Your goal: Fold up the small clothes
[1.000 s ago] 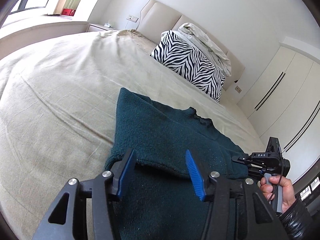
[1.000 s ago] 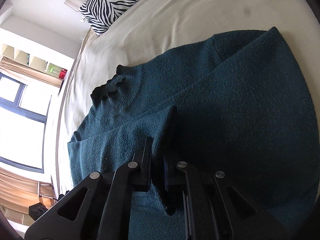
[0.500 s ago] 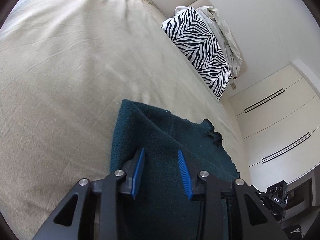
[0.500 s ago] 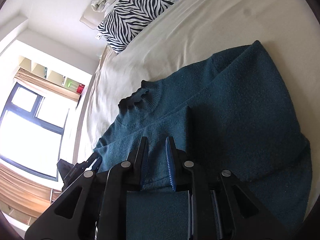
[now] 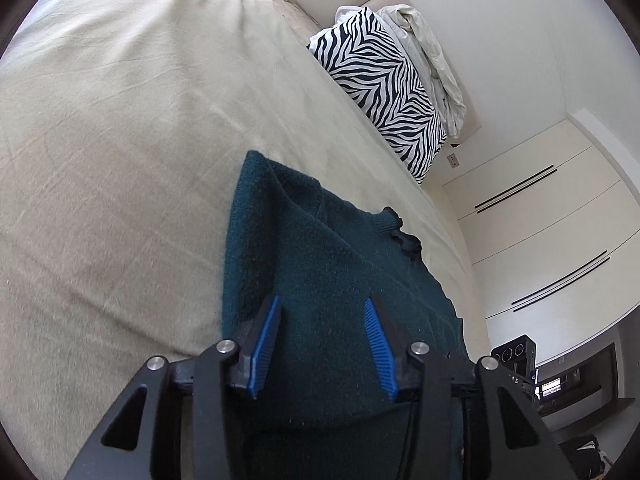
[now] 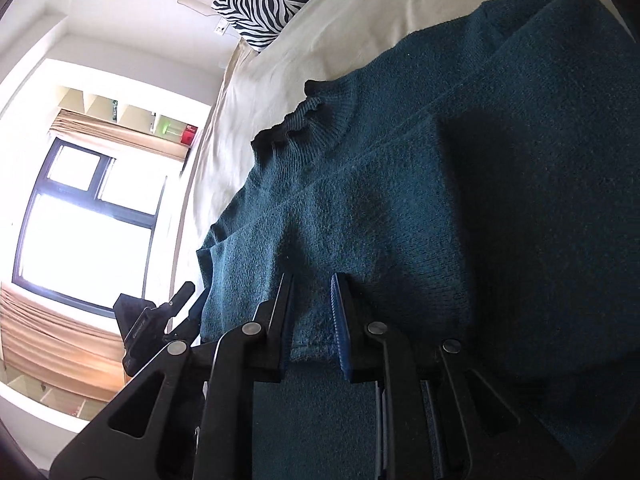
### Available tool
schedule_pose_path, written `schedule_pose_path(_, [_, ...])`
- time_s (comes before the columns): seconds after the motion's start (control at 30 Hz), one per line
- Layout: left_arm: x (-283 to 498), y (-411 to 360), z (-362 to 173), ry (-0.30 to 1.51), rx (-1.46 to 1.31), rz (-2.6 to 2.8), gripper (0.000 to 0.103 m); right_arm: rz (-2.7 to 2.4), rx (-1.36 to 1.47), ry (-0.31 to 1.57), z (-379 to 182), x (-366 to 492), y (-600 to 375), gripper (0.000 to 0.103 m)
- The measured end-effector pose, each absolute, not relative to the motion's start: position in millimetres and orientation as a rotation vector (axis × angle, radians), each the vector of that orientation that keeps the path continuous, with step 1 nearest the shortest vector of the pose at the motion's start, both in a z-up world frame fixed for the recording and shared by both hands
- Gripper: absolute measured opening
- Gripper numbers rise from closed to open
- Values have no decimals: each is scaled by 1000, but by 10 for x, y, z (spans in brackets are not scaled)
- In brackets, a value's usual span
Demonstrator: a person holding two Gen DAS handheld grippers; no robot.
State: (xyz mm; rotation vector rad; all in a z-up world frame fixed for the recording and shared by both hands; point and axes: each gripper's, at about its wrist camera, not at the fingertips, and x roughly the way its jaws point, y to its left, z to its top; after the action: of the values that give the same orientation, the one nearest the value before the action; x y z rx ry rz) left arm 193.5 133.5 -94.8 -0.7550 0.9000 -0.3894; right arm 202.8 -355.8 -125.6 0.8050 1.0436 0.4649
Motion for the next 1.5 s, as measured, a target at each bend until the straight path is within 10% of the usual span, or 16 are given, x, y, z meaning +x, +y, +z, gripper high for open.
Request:
schedule_pose_path(0.37, [856,1274,-766,936,-555,-370,64,318,878,985,-1262,1229,-4195,19])
schedule_pose_path(0.53, [218,1385,-753,955,-579,-324,73,242,944,859,-1145,526,-4544,61])
schedule_pose_path(1.5, [-940,1076,-982,1247,-455,-377,54,73,702,980,-810,-1558,-5062,61])
